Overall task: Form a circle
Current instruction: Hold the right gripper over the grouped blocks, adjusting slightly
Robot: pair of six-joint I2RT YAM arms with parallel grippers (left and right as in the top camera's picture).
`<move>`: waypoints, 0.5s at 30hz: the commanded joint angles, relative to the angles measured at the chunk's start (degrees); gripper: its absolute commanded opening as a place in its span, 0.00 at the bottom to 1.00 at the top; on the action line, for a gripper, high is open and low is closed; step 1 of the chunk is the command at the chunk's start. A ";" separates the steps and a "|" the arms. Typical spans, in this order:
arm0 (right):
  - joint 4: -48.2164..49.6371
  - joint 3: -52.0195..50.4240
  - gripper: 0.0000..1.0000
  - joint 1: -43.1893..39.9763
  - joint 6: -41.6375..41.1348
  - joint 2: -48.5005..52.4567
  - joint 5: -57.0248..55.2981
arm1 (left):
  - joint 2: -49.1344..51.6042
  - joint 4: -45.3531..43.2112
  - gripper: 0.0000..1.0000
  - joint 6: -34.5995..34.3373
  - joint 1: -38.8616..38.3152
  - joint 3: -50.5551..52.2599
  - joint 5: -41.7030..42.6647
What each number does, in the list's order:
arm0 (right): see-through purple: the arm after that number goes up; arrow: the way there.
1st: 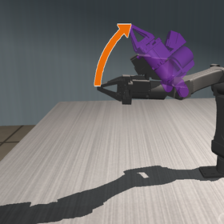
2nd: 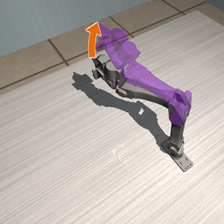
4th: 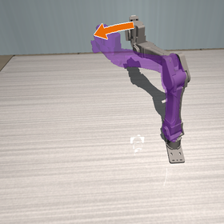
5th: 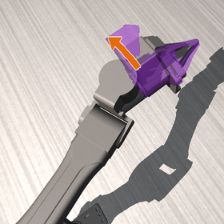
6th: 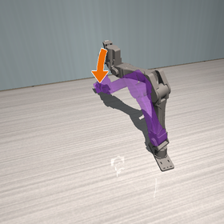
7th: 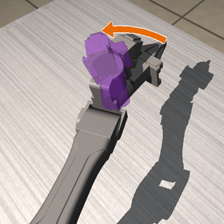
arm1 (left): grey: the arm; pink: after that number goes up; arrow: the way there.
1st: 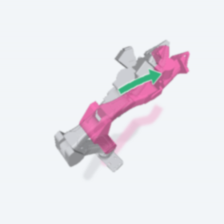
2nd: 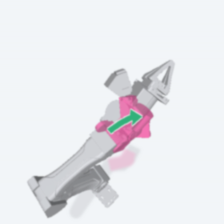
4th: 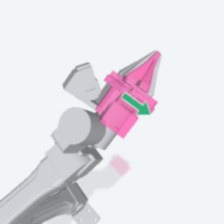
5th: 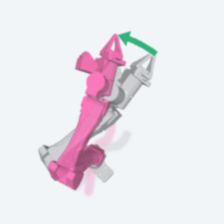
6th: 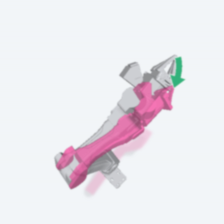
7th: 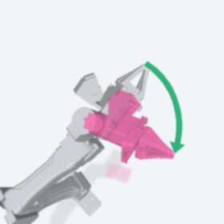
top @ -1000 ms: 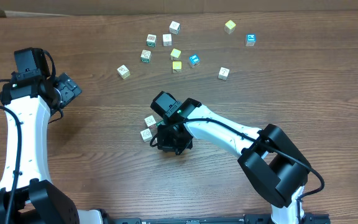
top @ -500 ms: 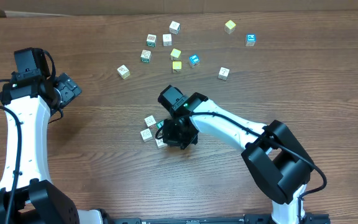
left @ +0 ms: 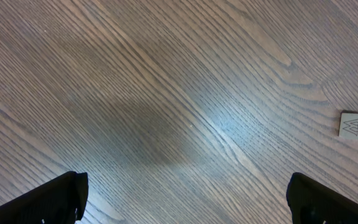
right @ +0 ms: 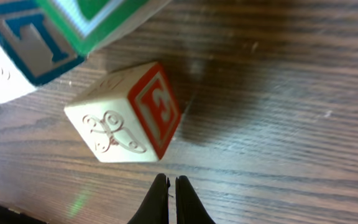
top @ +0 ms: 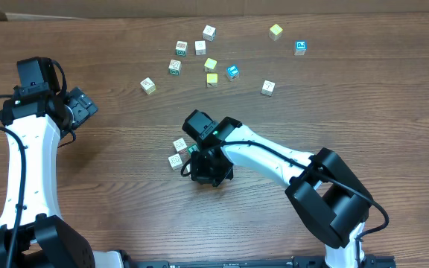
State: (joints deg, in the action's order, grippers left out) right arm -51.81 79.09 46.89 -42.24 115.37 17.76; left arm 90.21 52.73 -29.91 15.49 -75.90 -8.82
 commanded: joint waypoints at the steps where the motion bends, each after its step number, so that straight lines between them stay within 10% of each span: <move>1: 0.52 -0.39 0.04 0.02 0.04 0.44 -0.61 | -0.52 -0.09 1.00 -0.76 -0.13 -0.66 -0.33; 15: 3.15 -0.39 0.04 -0.63 0.04 0.44 -1.20 | -0.52 -0.09 1.00 -0.76 -0.13 -0.66 -0.33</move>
State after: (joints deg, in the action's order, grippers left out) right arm -48.99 79.09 46.81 -42.24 115.37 17.32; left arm 90.21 52.73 -29.91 15.49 -75.90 -8.82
